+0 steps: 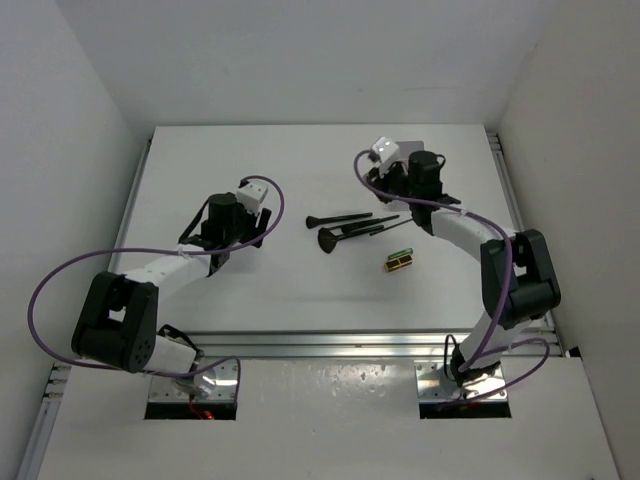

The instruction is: Organize the makeup

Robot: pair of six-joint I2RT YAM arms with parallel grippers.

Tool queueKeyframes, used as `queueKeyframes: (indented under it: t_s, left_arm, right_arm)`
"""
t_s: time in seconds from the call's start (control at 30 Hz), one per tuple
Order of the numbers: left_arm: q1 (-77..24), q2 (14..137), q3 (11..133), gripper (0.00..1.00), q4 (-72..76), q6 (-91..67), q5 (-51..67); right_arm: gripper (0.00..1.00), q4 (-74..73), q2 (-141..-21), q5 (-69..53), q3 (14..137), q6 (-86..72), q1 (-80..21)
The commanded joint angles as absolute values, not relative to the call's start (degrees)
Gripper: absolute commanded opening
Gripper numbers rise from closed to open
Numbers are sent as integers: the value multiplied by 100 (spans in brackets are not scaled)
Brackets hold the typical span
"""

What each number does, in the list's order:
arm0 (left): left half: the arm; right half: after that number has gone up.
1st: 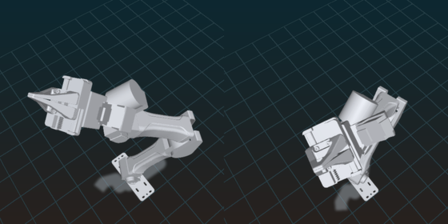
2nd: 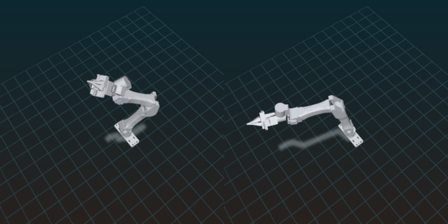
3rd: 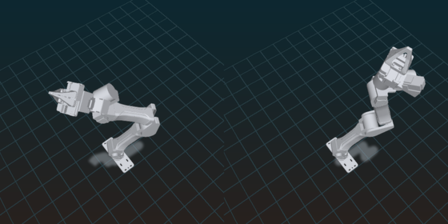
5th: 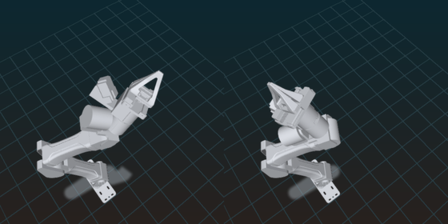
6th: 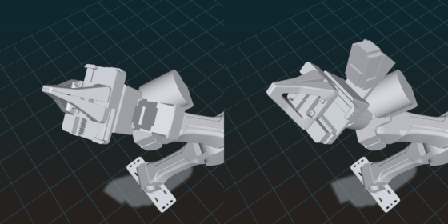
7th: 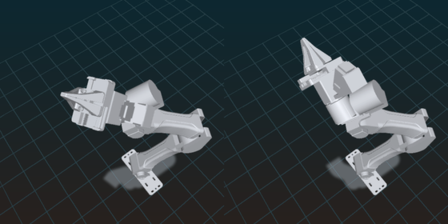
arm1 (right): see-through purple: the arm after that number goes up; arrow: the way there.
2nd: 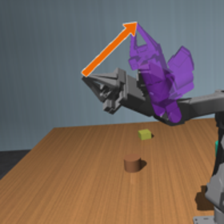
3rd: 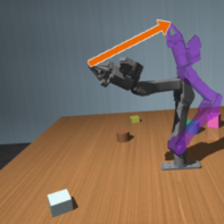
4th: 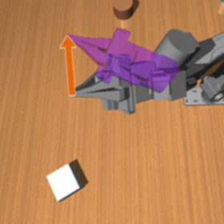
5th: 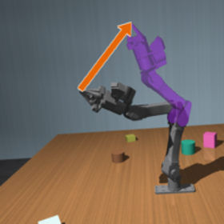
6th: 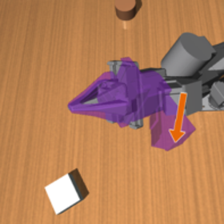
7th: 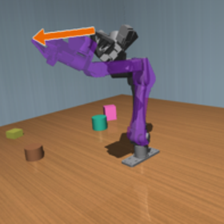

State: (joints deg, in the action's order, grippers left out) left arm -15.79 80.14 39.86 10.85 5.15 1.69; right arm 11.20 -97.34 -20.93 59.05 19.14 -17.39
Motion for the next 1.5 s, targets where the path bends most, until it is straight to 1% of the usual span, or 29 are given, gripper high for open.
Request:
queueKeyframes:
  t_s: [0.0, 0.03, 0.17, 0.3, 0.43, 0.7, 0.8, 0.83, 1.03, 1.3, 1.33, 1.37, 1.47]
  left_arm:
    - [-1617, 7884, 3973, 72, 1301, 536, 185]
    - [-1617, 7884, 3920, 72, 1301, 536, 185]
    - [-1617, 7884, 3920, 72, 1353, 536, 185]
    - [-1617, 7884, 3867, 72, 1354, 536, 132]
    - [-1617, 7884, 3867, 72, 1354, 536, 79]
    - [-1617, 7937, 3972, 72, 1301, 536, 79]
    - [-1617, 7937, 3973, 72, 1301, 536, 79]
    - [-1617, 7937, 3973, 72, 1301, 536, 79]
    - [-1617, 7989, 3973, 72, 1249, 536, 79]
    - [-1617, 8042, 4078, 72, 1248, 589, 79]
    - [-1617, 8042, 4078, 72, 1248, 589, 79]
    - [-1617, 8042, 4078, 72, 1248, 589, 79]
    - [-1617, 8042, 4078, 72, 1248, 589, 79]
  right_arm:
    - [0, 3777, -9729, -1672, 5608, -286, -1328]
    - [0, 4145, -9773, -1339, 5607, -481, -1266]
    - [0, 4140, -10150, -196, 5738, -519, -1160]
    - [0, 4017, -10441, 113, 5818, -545, -1002]
    - [0, 3946, -10485, 105, 5705, -457, -958]
    - [0, 4403, -10705, 123, 5273, -168, -677]
    - [0, 4403, -10766, 44, 5291, -53, -615]
    - [0, 4403, -10767, -191, 5291, -44, -615]
    - [0, 4710, -10837, -413, 5028, -325, -589]
    - [0, 5177, -11100, -633, 5335, -712, -580]
    - [1, 5168, -11101, -650, 5326, -729, -597]
    - [4, 5168, -11092, -659, 5300, -756, -589]
    - [18, 5273, -11039, -633, 5028, -817, -572]
